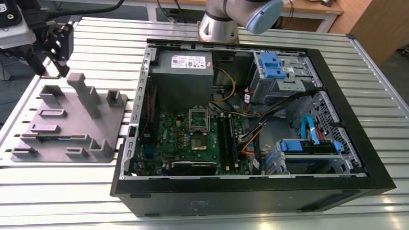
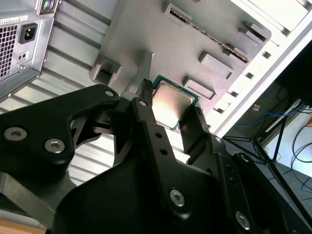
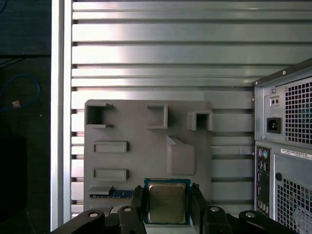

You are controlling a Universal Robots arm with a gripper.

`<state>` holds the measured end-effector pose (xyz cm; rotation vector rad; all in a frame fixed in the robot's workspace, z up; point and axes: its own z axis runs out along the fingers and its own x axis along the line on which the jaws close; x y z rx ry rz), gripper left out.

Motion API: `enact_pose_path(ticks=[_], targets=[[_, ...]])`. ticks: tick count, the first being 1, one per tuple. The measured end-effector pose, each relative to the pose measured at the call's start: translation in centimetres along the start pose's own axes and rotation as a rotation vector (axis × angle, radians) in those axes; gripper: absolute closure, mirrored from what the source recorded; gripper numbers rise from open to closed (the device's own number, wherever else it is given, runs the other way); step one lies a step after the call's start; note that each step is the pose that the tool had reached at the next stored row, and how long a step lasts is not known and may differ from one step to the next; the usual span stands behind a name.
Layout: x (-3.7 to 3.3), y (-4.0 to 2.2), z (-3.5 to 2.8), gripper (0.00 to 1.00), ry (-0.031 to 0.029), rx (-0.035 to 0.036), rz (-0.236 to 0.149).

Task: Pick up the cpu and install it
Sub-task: 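Pick up the cpu and move it towards the insertion slot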

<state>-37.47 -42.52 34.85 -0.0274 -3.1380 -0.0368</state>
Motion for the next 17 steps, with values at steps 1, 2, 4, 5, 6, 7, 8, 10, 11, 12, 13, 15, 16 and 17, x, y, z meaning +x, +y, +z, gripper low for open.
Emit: enact_pose_path(ticks=[1, 2, 4, 5, 6, 7, 8, 10, 11, 12, 13, 15, 16, 17], targets=[[0.00, 0.00, -0.22, 0.53, -0.0001, -0.0001, 0.000], [0.00, 0.01, -0.48, 0.53, -0.0001, -0.0001, 0.000], [0.01, 0.02, -0.87, 0.53, -0.0001, -0.0001, 0.000], [0.01, 0.02, -0.87, 0.53, -0.0003, -0.0002, 0.000], [0.00, 0.02, -0.87, 0.53, -0.0003, -0.0003, 0.000], [-0.03, 0.02, -0.87, 0.53, -0.0003, -0.0003, 0.000], [-0.09, 0.02, -0.88, 0.53, -0.0001, -0.0001, 0.000], [-0.27, 0.02, -0.88, 0.53, -0.0001, -0.0002, 0.000], [-0.39, 0.03, -0.88, 0.53, -0.0001, -0.0001, 0.000], [-0.53, 0.03, -0.88, 0.53, -0.0001, -0.0002, 0.000], [-0.67, 0.03, -0.88, 0.53, -0.0001, -0.0001, 0.000], [-0.99, 0.04, -0.88, 0.53, -0.0002, -0.0002, 0.000], [-1.17, 0.04, -0.88, 0.53, -0.0001, -0.0001, 0.000], [-1.36, 0.04, -0.88, 0.53, -0.0001, -0.0001, 0.000]])
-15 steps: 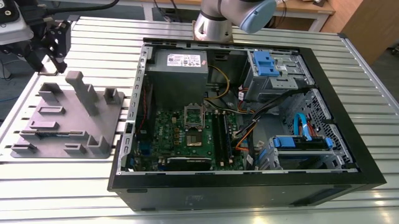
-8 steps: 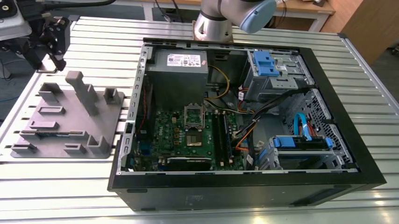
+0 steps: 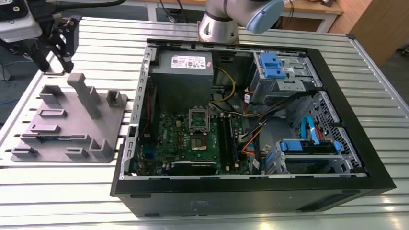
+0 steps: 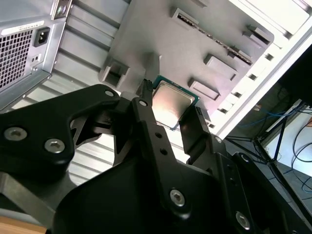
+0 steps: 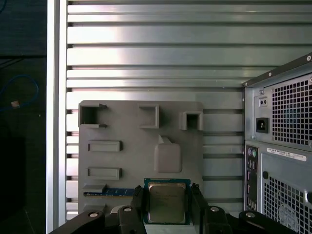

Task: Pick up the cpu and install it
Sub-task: 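Pick up the cpu and move it towards the insertion slot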

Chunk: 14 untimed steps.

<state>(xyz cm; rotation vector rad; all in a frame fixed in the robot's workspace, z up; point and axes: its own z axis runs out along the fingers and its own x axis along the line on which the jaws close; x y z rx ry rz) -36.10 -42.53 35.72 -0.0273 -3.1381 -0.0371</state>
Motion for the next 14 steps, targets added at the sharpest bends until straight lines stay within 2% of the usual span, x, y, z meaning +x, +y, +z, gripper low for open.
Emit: enact_pose_path(ticks=[14], targets=[[-3.19, 0.06, -0.01, 0.53, 0.0000, 0.0000, 0.000]])
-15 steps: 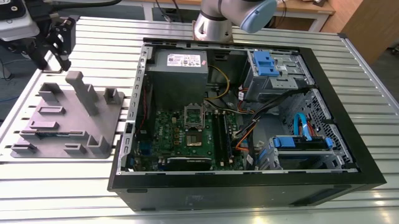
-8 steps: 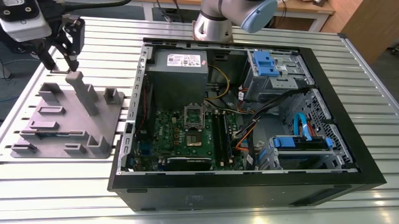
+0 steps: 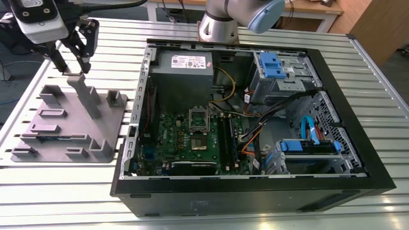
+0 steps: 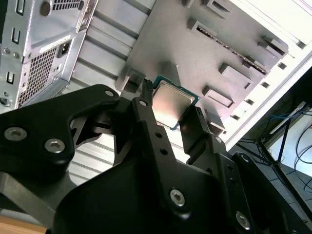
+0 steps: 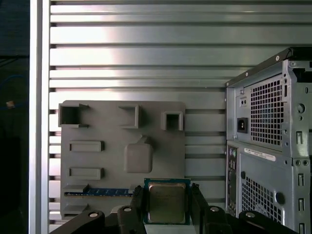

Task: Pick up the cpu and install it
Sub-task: 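Pick up the cpu and move it towards the insertion slot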

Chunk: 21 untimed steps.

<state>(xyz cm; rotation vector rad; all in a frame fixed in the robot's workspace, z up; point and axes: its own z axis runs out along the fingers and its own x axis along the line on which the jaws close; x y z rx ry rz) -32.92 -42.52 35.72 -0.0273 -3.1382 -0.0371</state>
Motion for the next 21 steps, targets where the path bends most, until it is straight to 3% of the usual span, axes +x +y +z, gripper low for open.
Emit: enact_pose_path(ticks=[21], targets=[[-4.54, 0.08, 0.00, 0.53, 0.0000, 0.0000, 0.000]])
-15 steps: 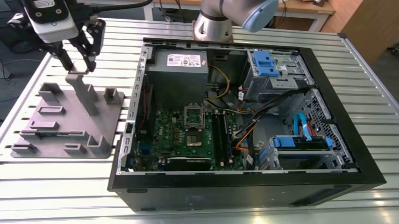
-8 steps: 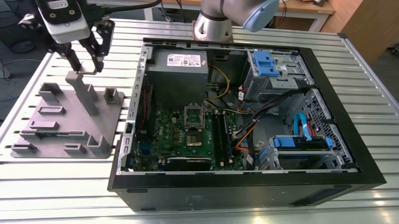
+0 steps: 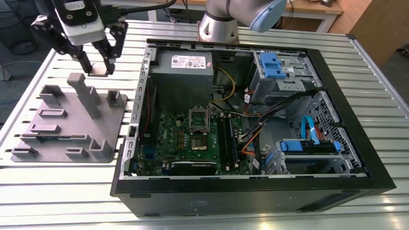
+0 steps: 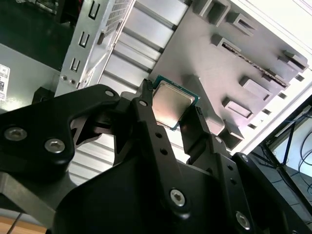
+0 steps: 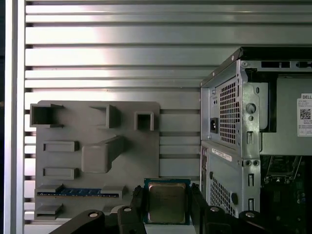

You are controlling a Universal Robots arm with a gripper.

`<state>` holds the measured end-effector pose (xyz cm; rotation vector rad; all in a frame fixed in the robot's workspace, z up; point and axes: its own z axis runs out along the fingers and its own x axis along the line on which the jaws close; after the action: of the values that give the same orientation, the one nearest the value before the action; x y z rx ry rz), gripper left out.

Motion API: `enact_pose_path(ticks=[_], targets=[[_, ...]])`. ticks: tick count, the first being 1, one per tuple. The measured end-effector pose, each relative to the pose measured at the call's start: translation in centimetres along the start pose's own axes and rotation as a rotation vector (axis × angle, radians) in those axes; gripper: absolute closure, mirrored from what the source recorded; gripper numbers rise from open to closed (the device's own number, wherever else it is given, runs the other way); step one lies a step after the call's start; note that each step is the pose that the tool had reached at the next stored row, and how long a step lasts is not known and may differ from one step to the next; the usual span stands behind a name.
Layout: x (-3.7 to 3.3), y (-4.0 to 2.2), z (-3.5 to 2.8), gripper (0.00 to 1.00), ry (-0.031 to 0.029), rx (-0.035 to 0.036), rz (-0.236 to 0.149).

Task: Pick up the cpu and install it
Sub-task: 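Pick up the cpu and move it towards the insertion slot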

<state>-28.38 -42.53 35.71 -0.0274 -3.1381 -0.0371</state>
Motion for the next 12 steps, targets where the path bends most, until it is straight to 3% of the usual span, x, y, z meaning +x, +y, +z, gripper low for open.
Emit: enact_pose_path(ticks=[7, 12], targets=[[-1.39, 0.02, 0.00, 0.53, 0.0001, 0.0000, 0.000], [-1.50, 0.03, -0.02, 0.53, 0.0001, 0.0001, 0.000]])
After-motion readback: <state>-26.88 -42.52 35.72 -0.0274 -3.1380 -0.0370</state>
